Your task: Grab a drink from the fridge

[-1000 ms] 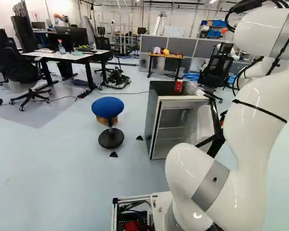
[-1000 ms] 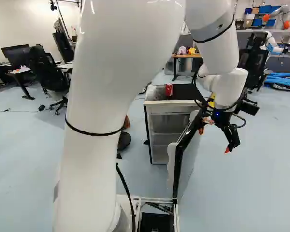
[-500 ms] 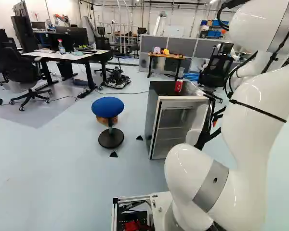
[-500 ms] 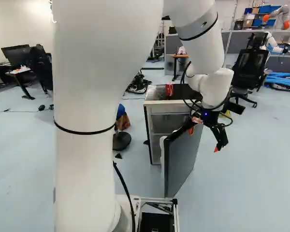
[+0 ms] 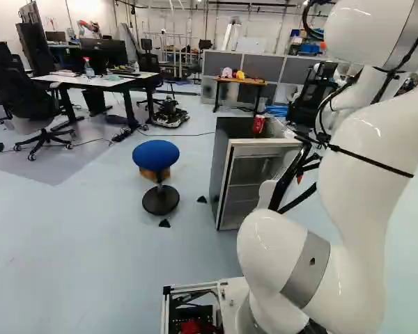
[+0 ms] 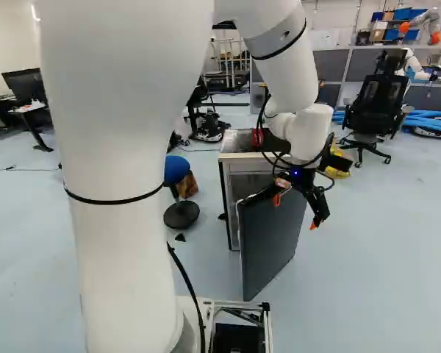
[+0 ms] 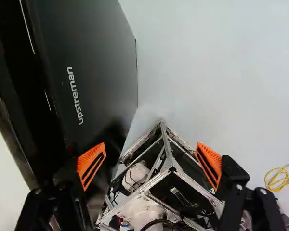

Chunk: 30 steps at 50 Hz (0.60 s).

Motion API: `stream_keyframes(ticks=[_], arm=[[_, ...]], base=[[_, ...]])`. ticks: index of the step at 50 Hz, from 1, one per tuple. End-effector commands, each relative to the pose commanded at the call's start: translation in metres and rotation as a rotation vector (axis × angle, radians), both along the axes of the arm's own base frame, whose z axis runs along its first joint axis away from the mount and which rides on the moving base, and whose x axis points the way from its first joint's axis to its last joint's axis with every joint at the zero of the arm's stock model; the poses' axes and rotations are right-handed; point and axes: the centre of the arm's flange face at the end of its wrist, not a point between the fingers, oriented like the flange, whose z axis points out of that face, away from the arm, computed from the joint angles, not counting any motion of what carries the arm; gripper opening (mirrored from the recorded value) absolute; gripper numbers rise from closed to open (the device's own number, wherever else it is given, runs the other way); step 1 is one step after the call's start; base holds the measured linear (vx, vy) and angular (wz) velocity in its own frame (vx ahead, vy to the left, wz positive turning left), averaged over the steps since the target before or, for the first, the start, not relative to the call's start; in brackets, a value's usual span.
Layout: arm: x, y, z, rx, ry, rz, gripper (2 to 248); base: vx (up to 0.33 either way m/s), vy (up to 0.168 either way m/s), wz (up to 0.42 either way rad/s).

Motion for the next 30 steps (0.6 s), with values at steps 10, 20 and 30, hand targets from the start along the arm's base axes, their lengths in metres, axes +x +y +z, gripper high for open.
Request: stream_keyframes(ticks=[10,20,30], arm=[[0.006,0.017,0.0,-0.026,-0.026,0.034,247],[0.013,0.034,0.0,-0.057,-0.059,0.069,247],[0.02,0.051,0.0,-0.088,-0.094,0.105,247]], base=[[0.0,0.0,0.0],[0.0,0.0,0.0],[0.0,0.0,0.0]])
